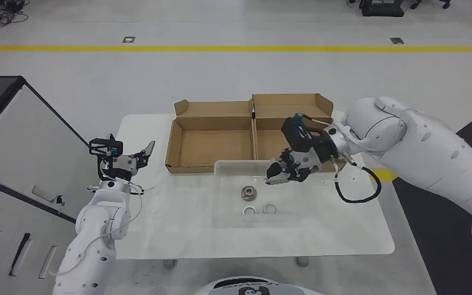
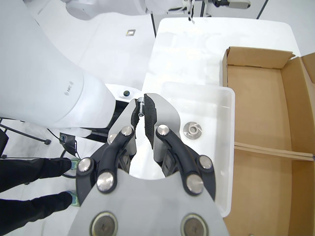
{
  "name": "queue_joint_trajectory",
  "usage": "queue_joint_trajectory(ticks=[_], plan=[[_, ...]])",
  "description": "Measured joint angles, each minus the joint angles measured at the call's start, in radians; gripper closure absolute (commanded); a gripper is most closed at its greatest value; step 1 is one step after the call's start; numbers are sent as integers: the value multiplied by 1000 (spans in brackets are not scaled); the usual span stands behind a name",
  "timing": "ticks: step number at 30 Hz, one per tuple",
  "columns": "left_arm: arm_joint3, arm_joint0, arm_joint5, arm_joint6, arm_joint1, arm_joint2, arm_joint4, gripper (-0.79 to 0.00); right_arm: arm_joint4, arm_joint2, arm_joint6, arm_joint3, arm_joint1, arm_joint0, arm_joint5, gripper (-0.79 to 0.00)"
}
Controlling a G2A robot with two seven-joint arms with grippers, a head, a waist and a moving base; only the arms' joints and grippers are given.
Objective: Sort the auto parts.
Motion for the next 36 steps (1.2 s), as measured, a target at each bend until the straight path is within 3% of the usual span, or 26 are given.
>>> queue_joint_trajectory(ticks=[20,29,36], plan=[[0,0,0,0,0,0,0,-785,-1,2,-3,-3,0,-3,0,0],[0,0,0,0,0,0,0,-785,119,145,-302,-131,13,-182,0,0],[0,0,0,0,0,0,0,-785,157,318,-375,-219,13,-364,0,0]])
